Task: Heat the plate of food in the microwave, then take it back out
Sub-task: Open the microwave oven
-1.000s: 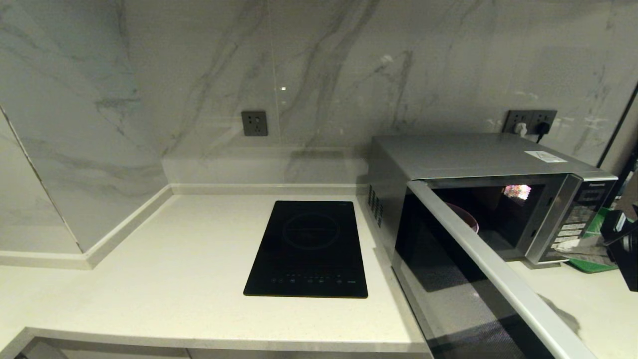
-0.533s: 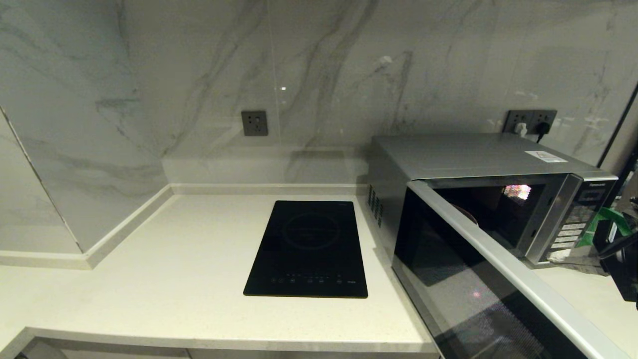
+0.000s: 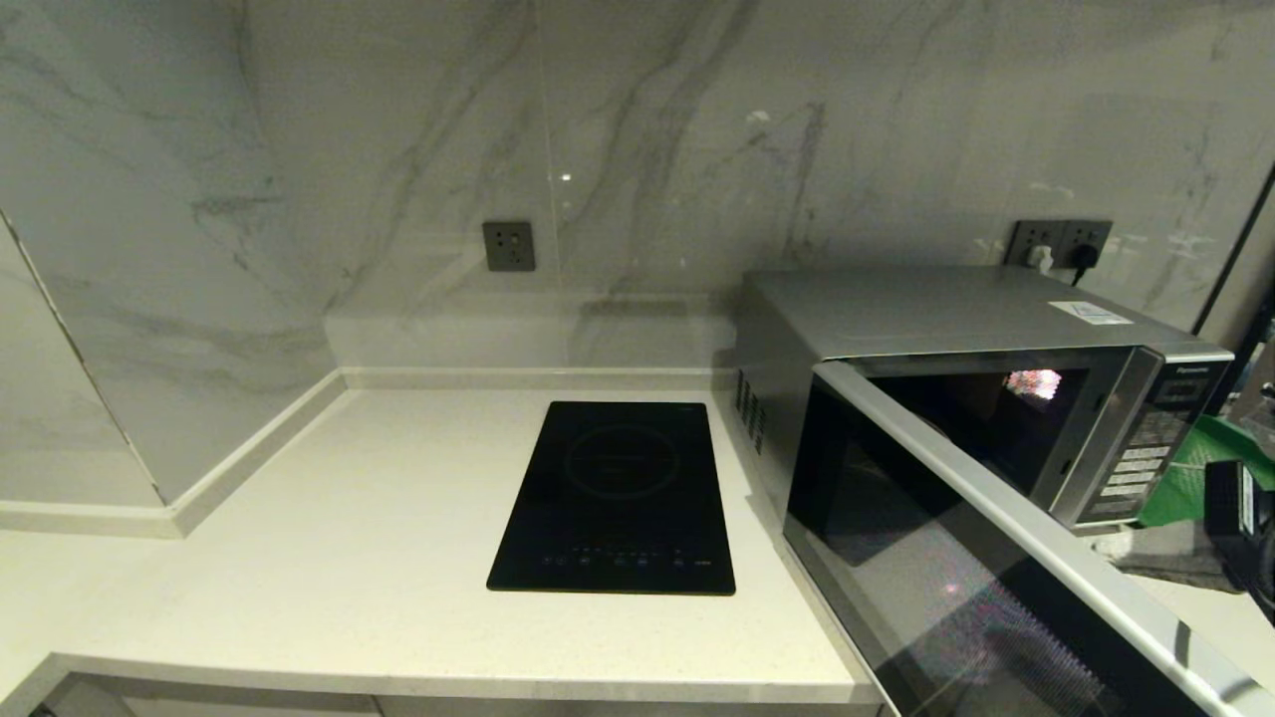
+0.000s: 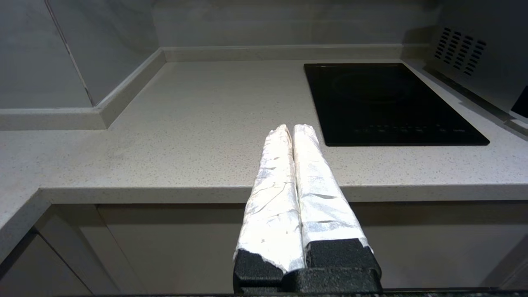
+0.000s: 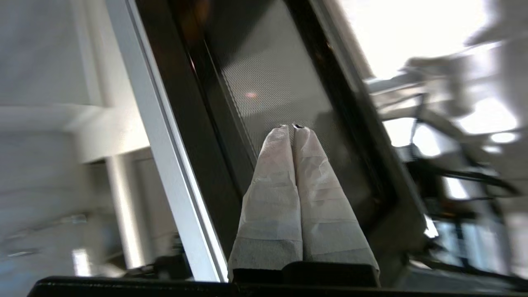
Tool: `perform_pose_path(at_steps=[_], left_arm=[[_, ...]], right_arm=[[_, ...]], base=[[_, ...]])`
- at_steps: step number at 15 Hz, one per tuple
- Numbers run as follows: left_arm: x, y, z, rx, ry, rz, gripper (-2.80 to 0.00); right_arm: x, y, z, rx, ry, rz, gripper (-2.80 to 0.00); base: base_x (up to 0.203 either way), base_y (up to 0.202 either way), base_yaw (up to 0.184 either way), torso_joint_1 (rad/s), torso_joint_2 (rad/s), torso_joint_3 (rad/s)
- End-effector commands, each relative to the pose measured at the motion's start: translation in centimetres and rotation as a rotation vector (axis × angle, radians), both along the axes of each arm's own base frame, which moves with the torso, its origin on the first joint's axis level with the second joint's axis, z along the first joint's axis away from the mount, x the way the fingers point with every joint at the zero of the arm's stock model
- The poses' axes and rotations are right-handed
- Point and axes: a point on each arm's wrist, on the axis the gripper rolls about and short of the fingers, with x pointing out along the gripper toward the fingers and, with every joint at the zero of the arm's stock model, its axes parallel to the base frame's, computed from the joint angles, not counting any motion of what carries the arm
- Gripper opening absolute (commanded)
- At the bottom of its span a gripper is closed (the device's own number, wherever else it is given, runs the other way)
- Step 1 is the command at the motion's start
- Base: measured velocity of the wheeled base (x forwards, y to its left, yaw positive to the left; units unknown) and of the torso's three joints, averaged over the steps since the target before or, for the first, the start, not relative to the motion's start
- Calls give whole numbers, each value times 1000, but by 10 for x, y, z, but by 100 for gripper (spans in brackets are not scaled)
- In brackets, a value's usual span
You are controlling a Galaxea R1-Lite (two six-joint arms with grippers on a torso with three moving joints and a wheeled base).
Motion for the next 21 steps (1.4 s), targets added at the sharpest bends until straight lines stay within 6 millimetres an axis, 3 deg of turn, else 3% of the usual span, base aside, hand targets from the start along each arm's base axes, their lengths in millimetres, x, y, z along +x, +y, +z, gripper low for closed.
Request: perform_pose_path(at_steps=[1,10,15,19,21], left_arm=[[0,0,0,0,0,1,-280],[0,0,0,0,0,0,-280],[0,0,0,0,0,0,-280],[0,0,0,0,0,0,-280],[0,0,0,-1,0,0,-280]], right_arm=[[-19,9,11,-41,-32,16,-280],[-33,26,14,-58,-41,141,-280],[-38,25,10,-101,-43,155,-280],[-36,24,7,-127,-29,131,-280],[-25,22,3,-146,3,87,-280]], base=[[0,0,0,0,0,0],[0,0,0,0,0,0],[0,0,0,0,0,0],[0,0,0,0,0,0],[0,0,0,0,0,0]])
